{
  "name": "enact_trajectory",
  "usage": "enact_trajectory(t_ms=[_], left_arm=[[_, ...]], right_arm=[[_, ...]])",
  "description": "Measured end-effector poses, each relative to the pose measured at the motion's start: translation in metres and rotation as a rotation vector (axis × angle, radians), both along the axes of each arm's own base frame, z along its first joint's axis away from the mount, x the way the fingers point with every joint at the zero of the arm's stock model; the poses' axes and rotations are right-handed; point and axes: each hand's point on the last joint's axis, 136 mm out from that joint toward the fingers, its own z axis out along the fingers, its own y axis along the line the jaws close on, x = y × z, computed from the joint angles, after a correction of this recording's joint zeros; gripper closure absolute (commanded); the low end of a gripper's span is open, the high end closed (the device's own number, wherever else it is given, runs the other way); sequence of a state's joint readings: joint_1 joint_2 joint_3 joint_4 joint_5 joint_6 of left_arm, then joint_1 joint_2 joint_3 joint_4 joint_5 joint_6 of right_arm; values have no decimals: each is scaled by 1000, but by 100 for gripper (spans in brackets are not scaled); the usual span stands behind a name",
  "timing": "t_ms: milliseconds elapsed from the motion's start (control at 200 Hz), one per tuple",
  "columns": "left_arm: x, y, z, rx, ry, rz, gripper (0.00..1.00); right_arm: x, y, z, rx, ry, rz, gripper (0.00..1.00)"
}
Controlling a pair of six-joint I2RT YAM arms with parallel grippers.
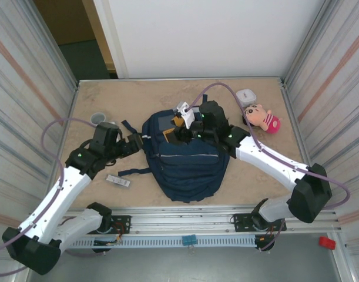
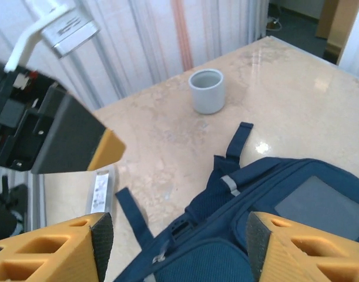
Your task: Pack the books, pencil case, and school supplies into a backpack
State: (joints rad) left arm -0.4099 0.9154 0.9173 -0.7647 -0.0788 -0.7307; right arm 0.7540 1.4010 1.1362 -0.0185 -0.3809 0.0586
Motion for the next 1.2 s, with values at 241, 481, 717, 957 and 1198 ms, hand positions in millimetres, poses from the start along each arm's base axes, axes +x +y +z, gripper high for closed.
enact_trajectory(t_ms=[241,481,717,957,1198], left_arm=[[-35,44,-42,-39,294,323,1],[-76,65,-81,-21,495,555,12],[-95,71,-115,-16,605,697,7],[-96,71,-145,5,674,753,11],[-89,68,-162,-23,661,771,13]], right_arm=[[17,11,-10,17,98,-56,37],[21,9,-14,9,124,-80,36],[18,6,-22,-17,149,-82,36],[15,6,-25,-27,160,-66,36],[9,8,-25,-28,174,-31,36]])
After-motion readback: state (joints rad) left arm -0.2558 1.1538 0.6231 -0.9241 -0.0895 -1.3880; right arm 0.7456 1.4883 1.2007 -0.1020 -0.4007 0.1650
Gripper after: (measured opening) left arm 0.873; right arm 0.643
